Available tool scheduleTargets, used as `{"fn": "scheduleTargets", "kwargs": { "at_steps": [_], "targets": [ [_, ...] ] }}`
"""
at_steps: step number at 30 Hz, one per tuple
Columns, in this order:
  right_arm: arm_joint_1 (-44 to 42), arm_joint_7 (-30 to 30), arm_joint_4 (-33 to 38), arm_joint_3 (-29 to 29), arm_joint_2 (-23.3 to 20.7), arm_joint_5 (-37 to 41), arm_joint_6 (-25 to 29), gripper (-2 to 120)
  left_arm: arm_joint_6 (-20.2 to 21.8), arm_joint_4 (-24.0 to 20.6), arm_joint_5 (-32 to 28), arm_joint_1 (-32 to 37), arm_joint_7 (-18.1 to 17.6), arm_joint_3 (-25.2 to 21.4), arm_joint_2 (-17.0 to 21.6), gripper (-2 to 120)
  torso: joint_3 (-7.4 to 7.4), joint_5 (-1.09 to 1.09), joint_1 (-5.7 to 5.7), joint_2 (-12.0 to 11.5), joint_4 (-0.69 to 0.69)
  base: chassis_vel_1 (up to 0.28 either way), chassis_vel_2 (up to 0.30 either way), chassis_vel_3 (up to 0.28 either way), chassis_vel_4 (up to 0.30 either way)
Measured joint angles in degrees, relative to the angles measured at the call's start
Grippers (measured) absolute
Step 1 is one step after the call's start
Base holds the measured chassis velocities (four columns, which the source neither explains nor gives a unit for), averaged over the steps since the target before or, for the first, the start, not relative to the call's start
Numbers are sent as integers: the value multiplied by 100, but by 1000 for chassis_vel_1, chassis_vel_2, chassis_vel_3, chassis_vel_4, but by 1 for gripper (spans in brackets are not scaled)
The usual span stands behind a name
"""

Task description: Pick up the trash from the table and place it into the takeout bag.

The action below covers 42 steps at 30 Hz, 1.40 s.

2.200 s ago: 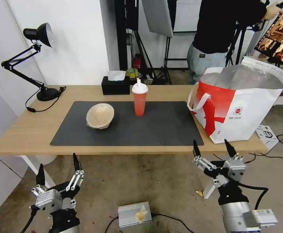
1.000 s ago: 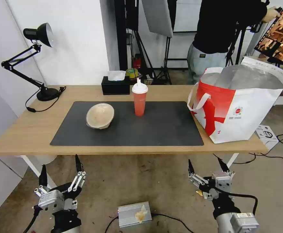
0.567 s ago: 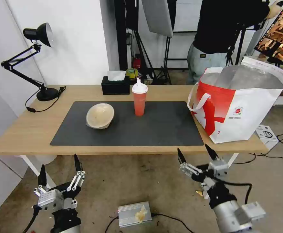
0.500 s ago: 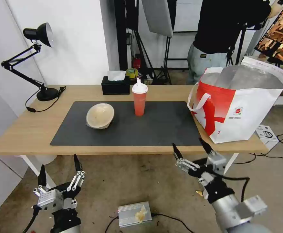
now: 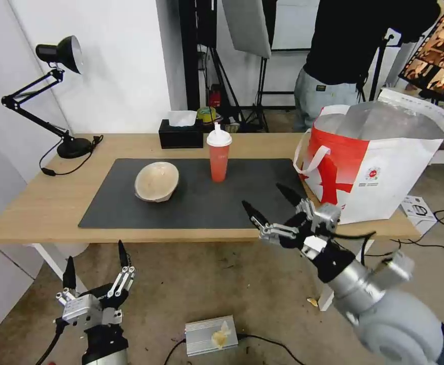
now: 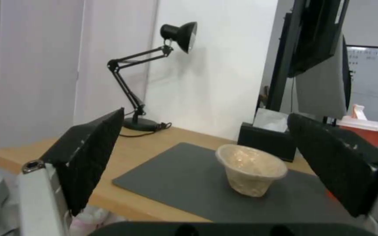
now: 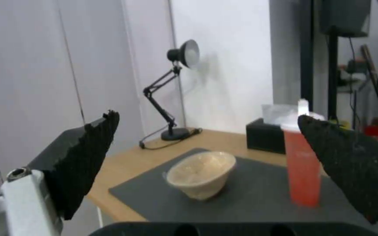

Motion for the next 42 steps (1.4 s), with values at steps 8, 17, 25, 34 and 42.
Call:
{"fn": "scheduleTargets", "kwargs": {
  "at_steps": [8,17,25,34,42],
  "targets": [
    [1745,122,-619,-1237,239,157,-190,100,1,21,17,32,36,-76,-118,100,0,-1,0,0,2,0,0,0,0],
    [3068,297,-1279,-2139,542,196,-485,100,0,45,24,16,46,-119,-196,100,0,-1,0,0,1,0,0,0,0],
    [3690,449,-1722,-2510,764,156,-786,100,-2,58,26,1,51,-145,-202,100,0,-1,0,0,1,0,0,0,0],
    [4186,859,-2076,-2808,998,145,-1484,100,-56,58,39,-2,50,-145,-259,100,0,-1,0,0,1,0,0,0,0],
    [4458,1176,-2128,-2855,1023,362,-2238,100,-83,29,100,19,50,-122,-278,100,0,0,-1,1,1,0,0,0,0]
  ]
}}
